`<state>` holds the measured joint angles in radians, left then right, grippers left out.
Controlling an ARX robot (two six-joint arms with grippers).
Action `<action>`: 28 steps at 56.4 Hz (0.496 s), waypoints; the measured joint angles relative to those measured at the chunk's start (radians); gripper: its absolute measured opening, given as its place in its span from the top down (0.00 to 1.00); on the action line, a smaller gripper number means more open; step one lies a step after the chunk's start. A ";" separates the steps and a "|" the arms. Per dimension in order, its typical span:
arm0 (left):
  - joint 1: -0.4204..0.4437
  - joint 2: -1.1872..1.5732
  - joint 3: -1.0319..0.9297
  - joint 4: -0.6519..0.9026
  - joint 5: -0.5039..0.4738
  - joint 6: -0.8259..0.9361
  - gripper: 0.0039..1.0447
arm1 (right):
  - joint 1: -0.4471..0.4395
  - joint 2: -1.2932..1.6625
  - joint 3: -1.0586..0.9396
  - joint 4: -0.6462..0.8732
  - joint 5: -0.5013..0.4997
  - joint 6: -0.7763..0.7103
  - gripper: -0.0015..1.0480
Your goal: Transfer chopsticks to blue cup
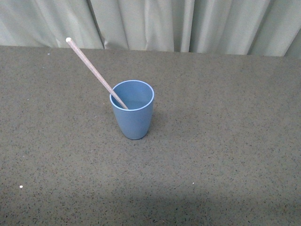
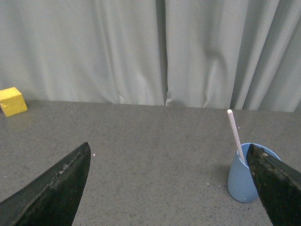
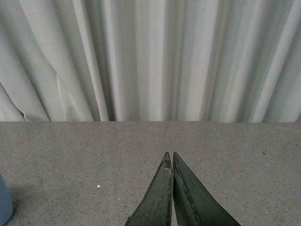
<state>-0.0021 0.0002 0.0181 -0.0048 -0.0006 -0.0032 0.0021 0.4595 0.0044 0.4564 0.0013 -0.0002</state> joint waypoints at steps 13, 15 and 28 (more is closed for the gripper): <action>0.000 0.000 0.000 0.000 0.000 0.000 0.06 | 0.000 -0.106 0.000 -0.101 0.000 0.000 0.99; 0.000 0.000 0.000 0.000 0.000 0.000 0.06 | 0.000 -0.119 0.000 -0.114 0.000 0.000 0.99; 0.000 0.000 0.000 0.000 0.000 0.000 0.06 | 0.000 -0.203 0.000 -0.196 0.000 0.000 0.99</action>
<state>-0.0021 0.0002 0.0181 -0.0048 -0.0006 -0.0032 0.0017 0.2565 0.0044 0.2600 0.0013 -0.0002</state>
